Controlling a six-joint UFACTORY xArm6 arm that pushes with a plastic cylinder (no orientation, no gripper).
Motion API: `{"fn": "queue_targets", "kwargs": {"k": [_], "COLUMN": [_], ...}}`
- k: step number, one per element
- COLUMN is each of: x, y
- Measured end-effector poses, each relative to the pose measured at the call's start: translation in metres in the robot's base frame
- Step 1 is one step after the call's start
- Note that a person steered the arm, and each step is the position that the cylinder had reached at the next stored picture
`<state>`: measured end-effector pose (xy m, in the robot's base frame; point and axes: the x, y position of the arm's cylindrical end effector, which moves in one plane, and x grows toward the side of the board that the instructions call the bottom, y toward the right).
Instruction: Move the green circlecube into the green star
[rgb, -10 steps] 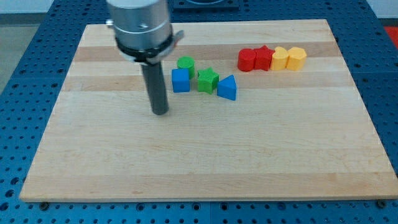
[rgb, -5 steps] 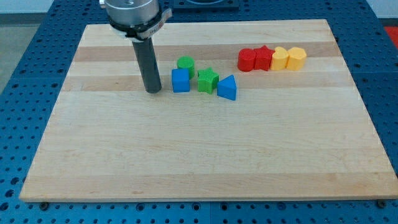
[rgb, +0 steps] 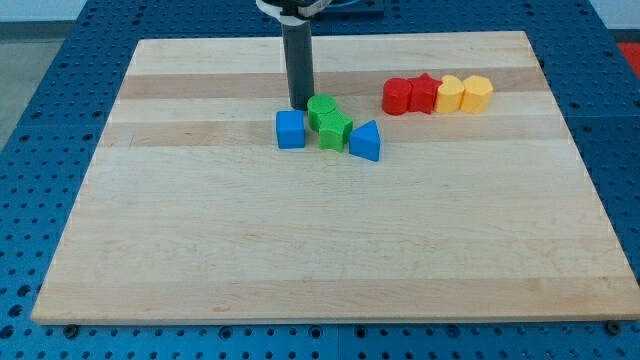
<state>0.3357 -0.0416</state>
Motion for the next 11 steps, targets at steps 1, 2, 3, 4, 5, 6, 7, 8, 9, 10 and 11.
{"fn": "queue_targets", "kwargs": {"k": [1, 2, 3, 4, 5, 6, 7, 8, 9, 10, 11], "x": [0.005, 0.017, 0.015, -0.002, -0.005, 0.013, 0.029, 0.029, 0.033, 0.039, 0.041], "y": [0.000, 0.000, -0.001, -0.013, -0.039, -0.062, -0.071, -0.069, -0.059, -0.046, -0.038]}}
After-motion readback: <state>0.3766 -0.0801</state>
